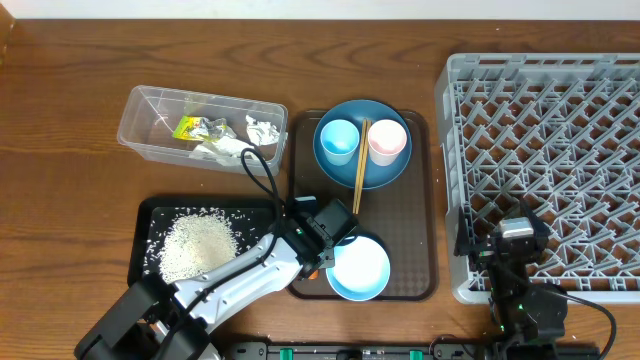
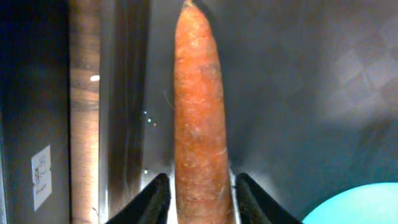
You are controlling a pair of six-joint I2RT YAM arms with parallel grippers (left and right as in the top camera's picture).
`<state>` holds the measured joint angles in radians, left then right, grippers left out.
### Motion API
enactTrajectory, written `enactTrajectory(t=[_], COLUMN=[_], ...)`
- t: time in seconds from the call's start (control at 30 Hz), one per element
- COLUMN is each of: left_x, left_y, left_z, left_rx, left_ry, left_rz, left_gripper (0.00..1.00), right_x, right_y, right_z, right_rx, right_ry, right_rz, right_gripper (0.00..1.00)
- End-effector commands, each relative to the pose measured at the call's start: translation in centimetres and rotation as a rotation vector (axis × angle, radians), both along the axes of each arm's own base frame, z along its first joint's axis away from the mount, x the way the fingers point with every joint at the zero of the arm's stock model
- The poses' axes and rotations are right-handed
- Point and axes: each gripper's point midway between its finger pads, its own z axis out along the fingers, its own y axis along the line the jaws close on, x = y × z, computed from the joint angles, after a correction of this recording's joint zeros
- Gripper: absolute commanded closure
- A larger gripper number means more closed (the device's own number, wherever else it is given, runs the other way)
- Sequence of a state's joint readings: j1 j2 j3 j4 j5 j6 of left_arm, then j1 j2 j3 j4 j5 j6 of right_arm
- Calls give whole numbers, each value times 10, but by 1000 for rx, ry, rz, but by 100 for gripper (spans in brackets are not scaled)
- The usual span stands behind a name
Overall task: Sort waste into correct bins and load items into the dishwasher rack
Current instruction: 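Grasp the orange carrot beside the brown tray with the left gripper, then carry the carrot left and release it onto the black rice tray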
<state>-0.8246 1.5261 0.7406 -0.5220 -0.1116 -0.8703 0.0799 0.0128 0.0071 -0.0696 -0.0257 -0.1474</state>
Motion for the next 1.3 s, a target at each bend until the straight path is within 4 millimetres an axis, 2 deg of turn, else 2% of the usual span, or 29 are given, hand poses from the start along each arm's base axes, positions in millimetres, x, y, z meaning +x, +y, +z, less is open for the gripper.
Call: enactTrajectory(t=[0.0, 0.2, 0.27, 0.47, 0.6, 0.77, 0.9, 1.07, 1.27], left_x=[1, -3, -3, 1, 6, 12, 13, 17, 24], left_y=[4, 8, 8, 3, -2, -8, -4, 32, 100], left_z=[-3, -7, -7, 4, 31, 79, 113, 137, 148], left_rx=[13, 22, 24, -8, -57, -172, -250, -252, -207], left_ry=[-1, 7, 7, -21, -80, -198, -291, -362, -403], left_rz=[15, 15, 10, -9, -41, -48, -39, 62, 291], left_gripper=[70, 80, 94, 94, 94, 94, 94, 94, 94], right_x=[0, 0, 0, 0, 0, 0, 0, 0, 0], right_y=[-3, -3, -3, -3, -3, -3, -3, -3, -3], right_z=[-1, -1, -1, -1, -1, -1, -1, -1, -1], right_rx=[-7, -7, -7, -7, -7, -7, -7, -7, -7], right_ry=[2, 2, 2, 2, 2, 2, 2, 2, 2], right_rz=[-13, -13, -13, -13, -13, -13, -13, -13, -13], right_gripper=[1, 1, 1, 1, 1, 1, 1, 1, 1])
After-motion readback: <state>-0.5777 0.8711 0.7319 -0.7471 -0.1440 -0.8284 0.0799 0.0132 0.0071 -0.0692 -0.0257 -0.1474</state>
